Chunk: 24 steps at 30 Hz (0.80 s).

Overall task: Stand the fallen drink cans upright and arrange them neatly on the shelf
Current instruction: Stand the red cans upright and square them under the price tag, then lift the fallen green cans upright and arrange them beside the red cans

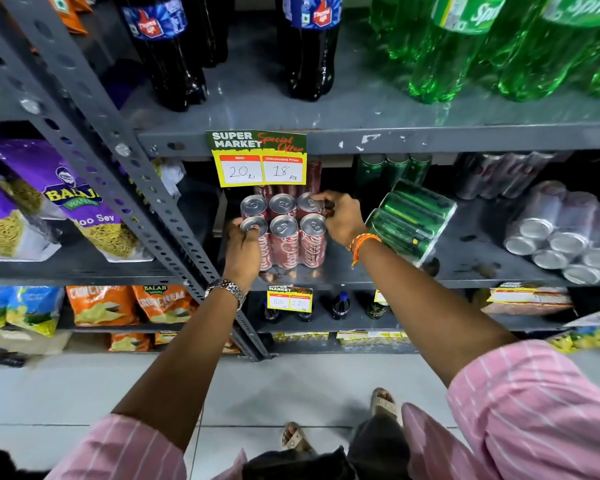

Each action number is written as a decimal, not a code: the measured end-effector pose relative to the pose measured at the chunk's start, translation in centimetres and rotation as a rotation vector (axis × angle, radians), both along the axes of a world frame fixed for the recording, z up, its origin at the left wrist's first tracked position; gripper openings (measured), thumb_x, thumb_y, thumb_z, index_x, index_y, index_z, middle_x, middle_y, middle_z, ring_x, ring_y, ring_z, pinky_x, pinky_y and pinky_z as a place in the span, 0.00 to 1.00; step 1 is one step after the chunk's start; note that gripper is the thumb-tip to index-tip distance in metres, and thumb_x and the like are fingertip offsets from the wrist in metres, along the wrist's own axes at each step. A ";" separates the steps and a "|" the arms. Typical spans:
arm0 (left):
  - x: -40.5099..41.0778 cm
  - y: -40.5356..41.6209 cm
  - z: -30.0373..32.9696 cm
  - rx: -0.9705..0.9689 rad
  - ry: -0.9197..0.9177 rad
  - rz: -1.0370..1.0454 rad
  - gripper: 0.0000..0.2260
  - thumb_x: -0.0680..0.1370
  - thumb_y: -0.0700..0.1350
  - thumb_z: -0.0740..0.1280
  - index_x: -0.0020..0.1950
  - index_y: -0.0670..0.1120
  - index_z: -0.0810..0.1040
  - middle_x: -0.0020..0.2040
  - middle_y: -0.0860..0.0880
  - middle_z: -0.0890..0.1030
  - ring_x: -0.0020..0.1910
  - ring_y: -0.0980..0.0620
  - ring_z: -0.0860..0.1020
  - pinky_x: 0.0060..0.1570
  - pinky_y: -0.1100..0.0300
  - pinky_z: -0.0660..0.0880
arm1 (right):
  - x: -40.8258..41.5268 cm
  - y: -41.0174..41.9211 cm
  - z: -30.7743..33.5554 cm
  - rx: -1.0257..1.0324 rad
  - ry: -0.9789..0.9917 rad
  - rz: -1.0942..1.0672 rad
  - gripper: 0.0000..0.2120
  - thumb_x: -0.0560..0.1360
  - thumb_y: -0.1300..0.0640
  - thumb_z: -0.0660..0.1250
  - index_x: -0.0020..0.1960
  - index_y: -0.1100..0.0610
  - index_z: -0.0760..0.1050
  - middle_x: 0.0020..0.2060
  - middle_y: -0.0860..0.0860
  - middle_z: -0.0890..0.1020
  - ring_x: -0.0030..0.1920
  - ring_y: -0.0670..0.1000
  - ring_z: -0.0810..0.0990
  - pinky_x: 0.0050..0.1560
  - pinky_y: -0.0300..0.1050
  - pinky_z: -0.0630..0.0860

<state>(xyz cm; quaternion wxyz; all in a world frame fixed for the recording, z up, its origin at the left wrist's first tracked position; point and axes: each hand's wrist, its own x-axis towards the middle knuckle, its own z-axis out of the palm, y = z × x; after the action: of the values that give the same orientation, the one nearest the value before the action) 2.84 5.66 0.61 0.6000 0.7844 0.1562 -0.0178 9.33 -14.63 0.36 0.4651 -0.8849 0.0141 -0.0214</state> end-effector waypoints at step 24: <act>-3.1 -18.4 1.7 0.044 -0.097 -0.150 0.19 0.75 0.47 0.68 0.66 0.46 0.74 0.66 0.47 0.76 0.66 0.48 0.73 0.65 0.54 0.69 | 1.9 -20.1 2.9 -0.300 0.023 -0.270 0.12 0.77 0.61 0.65 0.58 0.64 0.80 0.59 0.63 0.82 0.63 0.63 0.79 0.67 0.53 0.71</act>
<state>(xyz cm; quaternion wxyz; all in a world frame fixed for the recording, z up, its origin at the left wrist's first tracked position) -0.21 -12.73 2.33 0.5865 0.8068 0.0681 -0.0215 11.26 -34.76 3.23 0.3206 -0.9346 0.1346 -0.0754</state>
